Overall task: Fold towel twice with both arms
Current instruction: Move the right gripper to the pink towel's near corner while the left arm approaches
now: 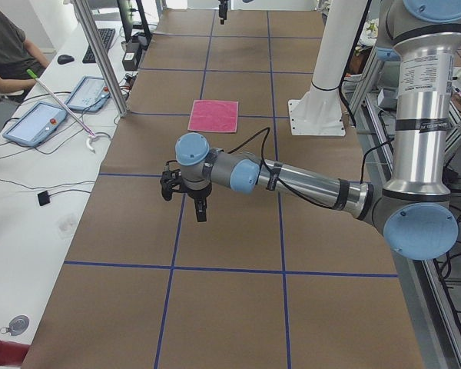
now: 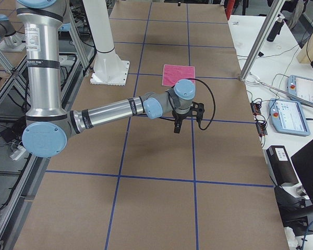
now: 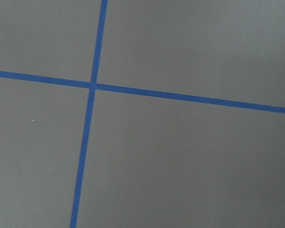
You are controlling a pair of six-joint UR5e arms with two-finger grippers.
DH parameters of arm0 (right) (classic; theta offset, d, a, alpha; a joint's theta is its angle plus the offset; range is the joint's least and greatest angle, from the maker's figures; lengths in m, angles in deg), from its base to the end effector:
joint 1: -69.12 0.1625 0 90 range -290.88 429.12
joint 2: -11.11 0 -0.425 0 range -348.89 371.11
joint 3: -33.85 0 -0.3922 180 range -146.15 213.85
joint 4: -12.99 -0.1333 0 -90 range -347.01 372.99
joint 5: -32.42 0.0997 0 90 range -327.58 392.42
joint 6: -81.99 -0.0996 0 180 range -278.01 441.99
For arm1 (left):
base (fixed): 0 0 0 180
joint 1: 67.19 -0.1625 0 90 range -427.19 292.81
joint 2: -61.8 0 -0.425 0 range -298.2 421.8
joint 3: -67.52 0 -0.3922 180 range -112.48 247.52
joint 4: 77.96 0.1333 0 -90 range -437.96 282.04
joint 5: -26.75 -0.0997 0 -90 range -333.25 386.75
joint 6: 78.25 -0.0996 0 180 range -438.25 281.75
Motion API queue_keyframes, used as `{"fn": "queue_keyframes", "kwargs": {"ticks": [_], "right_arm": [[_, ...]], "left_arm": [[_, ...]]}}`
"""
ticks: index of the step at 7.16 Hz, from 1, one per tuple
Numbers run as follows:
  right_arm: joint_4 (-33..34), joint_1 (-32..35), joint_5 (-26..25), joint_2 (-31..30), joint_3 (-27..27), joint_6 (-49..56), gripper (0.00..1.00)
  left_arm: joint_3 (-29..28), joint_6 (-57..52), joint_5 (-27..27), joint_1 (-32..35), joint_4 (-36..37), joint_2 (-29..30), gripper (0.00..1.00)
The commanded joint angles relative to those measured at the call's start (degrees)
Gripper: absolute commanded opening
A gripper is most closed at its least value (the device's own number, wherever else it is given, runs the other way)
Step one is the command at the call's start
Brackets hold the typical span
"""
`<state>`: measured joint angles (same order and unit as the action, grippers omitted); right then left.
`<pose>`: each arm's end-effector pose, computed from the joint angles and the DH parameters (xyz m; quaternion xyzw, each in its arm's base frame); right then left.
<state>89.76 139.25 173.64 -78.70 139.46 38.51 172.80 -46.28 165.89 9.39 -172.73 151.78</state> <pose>-0.1163 -0.4856 0.4869 -0.0274 -0.4748 0.0726 0.8767 0.0583 -0.4942 0.5113 -0.0121 0.4388 -0.0730 0.8955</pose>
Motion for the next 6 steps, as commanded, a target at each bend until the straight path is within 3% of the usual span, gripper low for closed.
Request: {"fn": "queue_keyframes", "kwargs": {"ticks": [1,3,5,6], "right_arm": [[-19.65,-12.69,-4.25,1.47,0.03,-30.65,1.00],[-21.22,-21.58,-10.76,6.64,0.38,-50.39,1.00],[-21.13,-31.06,-20.94,10.78,1.87,-61.49,0.99],[-20.26,-35.81,-27.34,14.11,1.70,-65.55,0.98]], "left_arm": [[1.68,14.38,-0.01,-6.32,-2.08,4.92,1.00],[2.73,24.41,-0.54,-10.37,-2.09,9.84,1.00],[2.65,37.75,-1.15,-16.42,-2.17,17.04,1.00],[2.65,42.69,-5.59,-20.28,-2.17,20.12,1.00]]}}
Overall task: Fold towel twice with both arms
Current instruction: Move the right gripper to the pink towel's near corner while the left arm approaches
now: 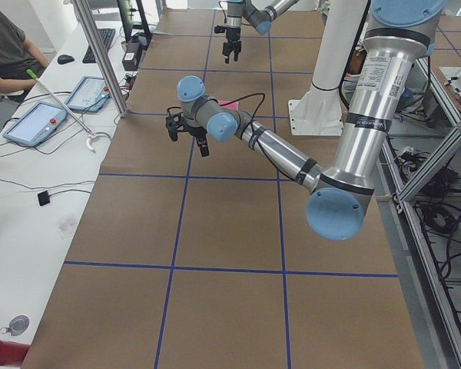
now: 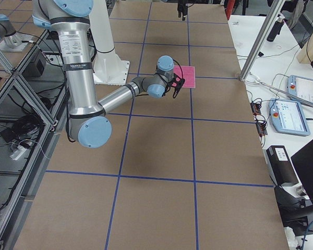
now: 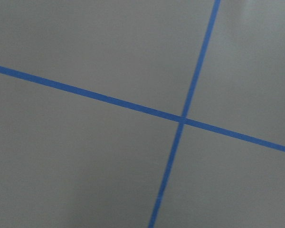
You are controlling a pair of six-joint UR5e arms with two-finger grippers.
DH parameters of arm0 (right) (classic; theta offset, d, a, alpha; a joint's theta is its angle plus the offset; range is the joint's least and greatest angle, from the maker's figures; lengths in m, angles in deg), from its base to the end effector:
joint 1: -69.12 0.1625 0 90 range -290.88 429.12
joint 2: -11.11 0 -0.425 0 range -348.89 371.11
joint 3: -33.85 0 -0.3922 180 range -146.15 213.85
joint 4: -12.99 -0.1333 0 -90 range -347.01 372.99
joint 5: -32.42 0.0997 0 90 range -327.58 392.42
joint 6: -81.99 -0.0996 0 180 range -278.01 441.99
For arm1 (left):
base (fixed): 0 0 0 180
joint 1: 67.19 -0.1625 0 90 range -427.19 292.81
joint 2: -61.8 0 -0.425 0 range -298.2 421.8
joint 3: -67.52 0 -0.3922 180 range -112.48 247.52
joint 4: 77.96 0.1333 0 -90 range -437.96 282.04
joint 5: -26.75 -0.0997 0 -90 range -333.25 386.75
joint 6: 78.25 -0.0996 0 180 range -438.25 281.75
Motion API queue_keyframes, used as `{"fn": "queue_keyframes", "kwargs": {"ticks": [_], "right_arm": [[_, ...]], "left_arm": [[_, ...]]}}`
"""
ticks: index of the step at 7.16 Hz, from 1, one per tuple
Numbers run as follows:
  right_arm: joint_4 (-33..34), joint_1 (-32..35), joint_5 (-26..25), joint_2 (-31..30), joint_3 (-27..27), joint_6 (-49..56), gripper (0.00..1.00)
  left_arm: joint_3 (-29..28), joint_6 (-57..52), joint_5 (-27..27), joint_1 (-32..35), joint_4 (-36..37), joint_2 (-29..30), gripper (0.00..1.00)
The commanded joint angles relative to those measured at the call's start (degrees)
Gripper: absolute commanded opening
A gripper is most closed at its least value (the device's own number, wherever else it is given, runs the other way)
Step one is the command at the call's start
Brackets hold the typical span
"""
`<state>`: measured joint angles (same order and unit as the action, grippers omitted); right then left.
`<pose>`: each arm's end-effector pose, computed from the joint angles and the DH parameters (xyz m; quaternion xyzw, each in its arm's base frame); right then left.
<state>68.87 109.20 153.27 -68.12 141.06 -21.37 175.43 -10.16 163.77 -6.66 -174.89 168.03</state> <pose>-0.3664 -0.4157 0.3479 -0.1068 -0.5364 0.2488 0.7994 0.2244 -0.5200 0.3361 -0.0690 0.4881 -0.1519 0.8567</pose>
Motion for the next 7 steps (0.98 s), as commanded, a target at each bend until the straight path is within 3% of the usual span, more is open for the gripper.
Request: {"fn": "queue_keyframes", "kwargs": {"ticks": [1,3,4,7], "right_arm": [[5.60,-9.11,-10.52,7.30,-0.33,-8.85,0.96],[9.86,-15.27,-20.70,11.53,-2.95,-14.73,0.89],[9.87,-15.47,-21.01,14.86,-6.88,-18.59,0.87],[9.96,-15.64,-21.89,16.21,-9.99,-19.60,0.81]], "left_arm": [[-0.41,8.88,-5.87,-7.40,0.08,5.38,1.00],[-1.20,13.88,-8.77,-11.28,-0.01,8.45,1.00],[-1.56,15.04,-11.23,-12.96,-0.01,8.99,1.00],[-2.09,15.05,-11.25,-13.50,-0.10,9.00,1.00]]}}
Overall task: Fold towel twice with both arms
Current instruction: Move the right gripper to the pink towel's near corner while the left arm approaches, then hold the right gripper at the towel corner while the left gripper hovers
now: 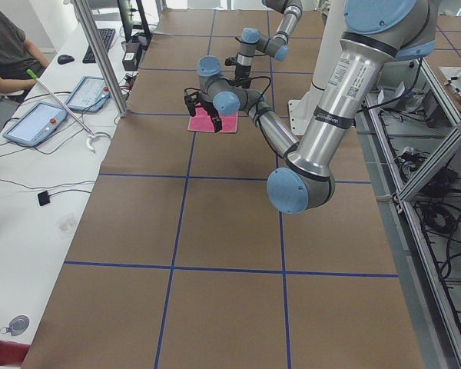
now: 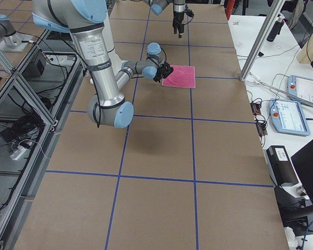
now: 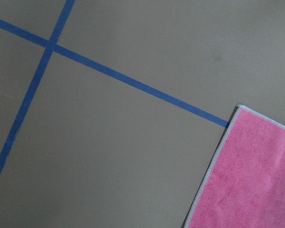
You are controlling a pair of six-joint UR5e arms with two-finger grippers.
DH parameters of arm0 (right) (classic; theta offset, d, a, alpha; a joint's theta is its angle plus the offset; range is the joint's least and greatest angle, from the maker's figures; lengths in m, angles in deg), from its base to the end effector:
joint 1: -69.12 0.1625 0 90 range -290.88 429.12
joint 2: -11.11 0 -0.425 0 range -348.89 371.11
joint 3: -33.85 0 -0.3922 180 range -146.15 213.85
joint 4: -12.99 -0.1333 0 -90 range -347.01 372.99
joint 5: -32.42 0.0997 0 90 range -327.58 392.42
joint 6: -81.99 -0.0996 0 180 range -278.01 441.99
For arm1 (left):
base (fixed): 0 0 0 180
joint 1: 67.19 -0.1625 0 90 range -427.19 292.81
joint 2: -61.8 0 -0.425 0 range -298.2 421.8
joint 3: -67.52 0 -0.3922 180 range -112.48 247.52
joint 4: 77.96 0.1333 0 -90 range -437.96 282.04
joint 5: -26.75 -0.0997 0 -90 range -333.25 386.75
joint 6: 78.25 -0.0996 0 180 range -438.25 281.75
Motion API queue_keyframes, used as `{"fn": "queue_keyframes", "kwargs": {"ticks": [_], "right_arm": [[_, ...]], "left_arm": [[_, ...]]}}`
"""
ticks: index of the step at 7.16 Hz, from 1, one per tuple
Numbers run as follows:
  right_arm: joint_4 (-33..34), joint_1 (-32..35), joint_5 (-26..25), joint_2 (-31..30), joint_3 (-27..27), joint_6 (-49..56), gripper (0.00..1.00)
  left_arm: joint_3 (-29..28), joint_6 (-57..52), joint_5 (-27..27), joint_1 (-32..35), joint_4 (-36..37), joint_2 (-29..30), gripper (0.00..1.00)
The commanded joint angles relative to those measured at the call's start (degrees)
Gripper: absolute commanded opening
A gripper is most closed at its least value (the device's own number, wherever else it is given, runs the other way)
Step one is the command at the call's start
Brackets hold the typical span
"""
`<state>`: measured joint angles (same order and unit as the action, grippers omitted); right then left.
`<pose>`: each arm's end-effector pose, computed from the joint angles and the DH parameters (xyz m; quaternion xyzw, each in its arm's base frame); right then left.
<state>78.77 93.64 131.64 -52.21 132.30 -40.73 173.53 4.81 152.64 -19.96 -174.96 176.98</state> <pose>-0.5399 -0.3753 0.2809 -0.1049 -0.4872 0.3799 0.7793 0.3542 -0.4932 0.2683 -0.0736 0.4739 -0.1810 0.8587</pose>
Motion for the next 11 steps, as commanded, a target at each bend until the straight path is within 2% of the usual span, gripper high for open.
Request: {"fn": "queue_keyframes", "kwargs": {"ticks": [1,5,11], "right_arm": [[0.05,-0.17,-0.25,0.39,-1.85,-0.24,0.79],[1.37,-0.26,-0.17,0.39,-2.04,-0.33,0.65],[2.25,-0.35,-0.17,0.47,-2.48,-0.15,0.63]], "left_arm": [[-0.18,0.09,-0.21,-0.20,-0.03,0.05,1.00],[-0.18,0.09,-0.12,-0.20,-0.03,0.05,1.00],[-0.18,0.97,-0.12,-0.20,-0.12,0.14,1.00]]}}
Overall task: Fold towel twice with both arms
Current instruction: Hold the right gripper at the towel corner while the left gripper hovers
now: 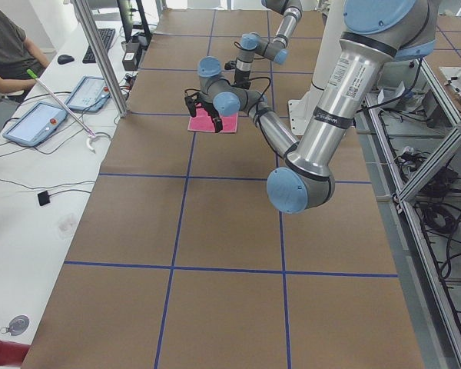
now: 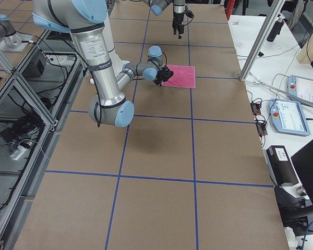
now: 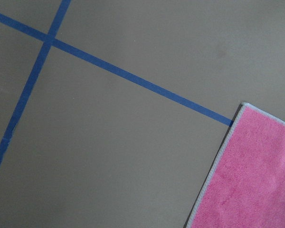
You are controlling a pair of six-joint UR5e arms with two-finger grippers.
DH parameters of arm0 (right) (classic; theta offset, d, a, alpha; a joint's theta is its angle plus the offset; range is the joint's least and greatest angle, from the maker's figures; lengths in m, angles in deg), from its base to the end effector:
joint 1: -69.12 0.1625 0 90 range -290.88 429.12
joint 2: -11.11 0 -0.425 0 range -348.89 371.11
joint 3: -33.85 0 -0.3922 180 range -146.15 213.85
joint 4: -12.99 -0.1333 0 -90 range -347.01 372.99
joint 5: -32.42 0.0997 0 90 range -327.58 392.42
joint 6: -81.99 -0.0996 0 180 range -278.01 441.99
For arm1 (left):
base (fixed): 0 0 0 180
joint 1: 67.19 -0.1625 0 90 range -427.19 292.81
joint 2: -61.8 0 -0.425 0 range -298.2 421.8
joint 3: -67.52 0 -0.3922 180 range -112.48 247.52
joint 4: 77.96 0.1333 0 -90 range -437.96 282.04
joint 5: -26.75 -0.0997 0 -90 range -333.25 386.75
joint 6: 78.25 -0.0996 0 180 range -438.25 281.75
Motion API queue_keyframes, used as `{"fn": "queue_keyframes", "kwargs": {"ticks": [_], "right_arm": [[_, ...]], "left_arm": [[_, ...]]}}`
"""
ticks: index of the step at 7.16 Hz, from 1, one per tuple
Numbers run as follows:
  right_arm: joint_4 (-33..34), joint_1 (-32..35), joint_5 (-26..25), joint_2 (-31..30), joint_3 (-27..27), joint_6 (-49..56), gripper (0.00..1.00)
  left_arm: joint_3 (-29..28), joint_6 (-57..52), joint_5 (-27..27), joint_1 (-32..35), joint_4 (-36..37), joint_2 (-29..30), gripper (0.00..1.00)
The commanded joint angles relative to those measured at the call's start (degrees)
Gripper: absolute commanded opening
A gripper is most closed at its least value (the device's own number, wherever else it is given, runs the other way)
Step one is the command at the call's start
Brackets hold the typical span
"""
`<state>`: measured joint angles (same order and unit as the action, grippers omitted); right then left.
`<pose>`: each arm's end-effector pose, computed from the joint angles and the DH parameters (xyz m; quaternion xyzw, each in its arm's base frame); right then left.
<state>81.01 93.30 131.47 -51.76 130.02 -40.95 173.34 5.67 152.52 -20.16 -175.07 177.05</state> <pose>-0.5532 -0.3773 0.2995 -0.1050 -0.4558 0.3901 0.7932 0.3565 -0.4929 0.2688 -0.0771 0.4728 -0.1865 0.8578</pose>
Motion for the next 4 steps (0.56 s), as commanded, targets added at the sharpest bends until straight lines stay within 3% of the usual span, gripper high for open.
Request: {"fn": "queue_keyframes", "kwargs": {"ticks": [1,2,4], "right_arm": [[0.01,-0.02,0.00,0.03,-0.28,0.07,0.61],[0.01,-0.02,0.09,0.12,-0.28,-0.02,0.49],[0.45,-0.10,0.00,0.38,-0.36,-0.02,0.04]], "left_arm": [[0.00,0.11,0.00,0.00,-0.01,0.06,1.00],[0.00,0.20,0.00,0.09,-0.01,0.06,1.00],[0.00,0.20,0.00,0.00,-0.01,0.06,1.00]]}}
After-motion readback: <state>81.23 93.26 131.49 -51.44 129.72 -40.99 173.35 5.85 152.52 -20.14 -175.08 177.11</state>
